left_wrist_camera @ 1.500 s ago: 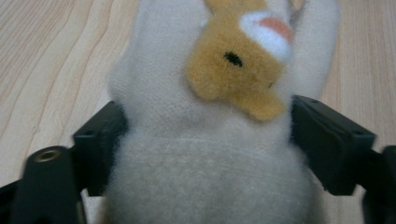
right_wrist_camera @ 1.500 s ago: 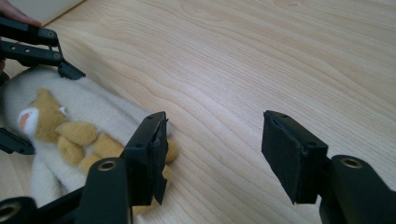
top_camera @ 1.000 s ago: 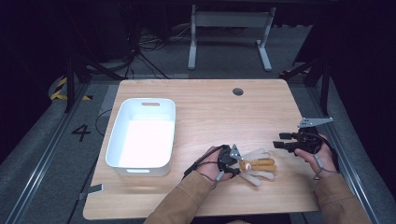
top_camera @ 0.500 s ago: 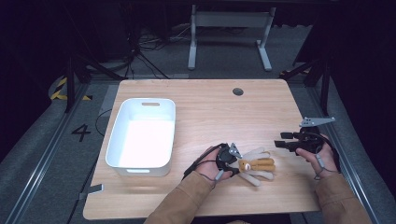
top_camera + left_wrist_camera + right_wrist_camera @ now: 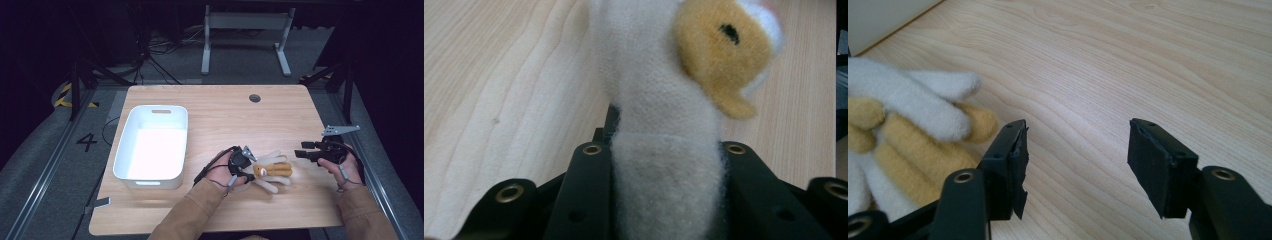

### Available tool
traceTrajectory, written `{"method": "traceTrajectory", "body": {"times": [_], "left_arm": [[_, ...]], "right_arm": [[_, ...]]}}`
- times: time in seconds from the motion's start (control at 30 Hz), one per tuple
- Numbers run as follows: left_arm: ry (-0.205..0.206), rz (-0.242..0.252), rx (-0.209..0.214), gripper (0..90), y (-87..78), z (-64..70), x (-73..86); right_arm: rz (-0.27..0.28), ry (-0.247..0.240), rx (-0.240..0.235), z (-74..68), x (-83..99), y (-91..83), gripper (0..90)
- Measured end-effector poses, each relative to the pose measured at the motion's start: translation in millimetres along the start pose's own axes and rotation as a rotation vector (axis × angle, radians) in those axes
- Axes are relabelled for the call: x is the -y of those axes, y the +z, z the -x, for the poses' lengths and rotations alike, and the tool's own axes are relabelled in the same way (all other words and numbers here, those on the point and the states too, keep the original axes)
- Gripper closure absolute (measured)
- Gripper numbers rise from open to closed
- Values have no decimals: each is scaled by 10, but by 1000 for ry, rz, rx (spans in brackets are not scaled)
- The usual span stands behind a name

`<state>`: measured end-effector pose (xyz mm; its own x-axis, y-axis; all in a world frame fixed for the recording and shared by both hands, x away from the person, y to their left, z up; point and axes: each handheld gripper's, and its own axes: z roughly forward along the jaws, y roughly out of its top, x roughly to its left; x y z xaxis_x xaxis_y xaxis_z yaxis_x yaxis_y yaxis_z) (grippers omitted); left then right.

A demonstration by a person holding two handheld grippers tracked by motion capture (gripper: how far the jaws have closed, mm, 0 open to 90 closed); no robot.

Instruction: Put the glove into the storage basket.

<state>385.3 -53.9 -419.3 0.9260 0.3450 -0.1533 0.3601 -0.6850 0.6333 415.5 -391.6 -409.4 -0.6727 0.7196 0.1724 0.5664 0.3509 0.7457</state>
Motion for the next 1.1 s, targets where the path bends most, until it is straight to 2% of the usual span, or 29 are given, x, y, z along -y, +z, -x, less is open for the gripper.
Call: {"method": "traceTrajectory", "body": {"times": [0.4,0.77,0.93,1.1], "left_arm": [[-11,-5,-20,711,-170,-39,-87],[-39,2,-31,711,-317,-73,-109],[-57,12,-39,711,-402,-94,-115],[-88,10,-57,711,-504,-116,-102]], "right_arm": [[4,7,2,15,5,-29,418],[-1,6,8,14,4,-21,419],[-11,6,8,12,-8,0,422],[-39,6,31,25,-32,30,440]]}}
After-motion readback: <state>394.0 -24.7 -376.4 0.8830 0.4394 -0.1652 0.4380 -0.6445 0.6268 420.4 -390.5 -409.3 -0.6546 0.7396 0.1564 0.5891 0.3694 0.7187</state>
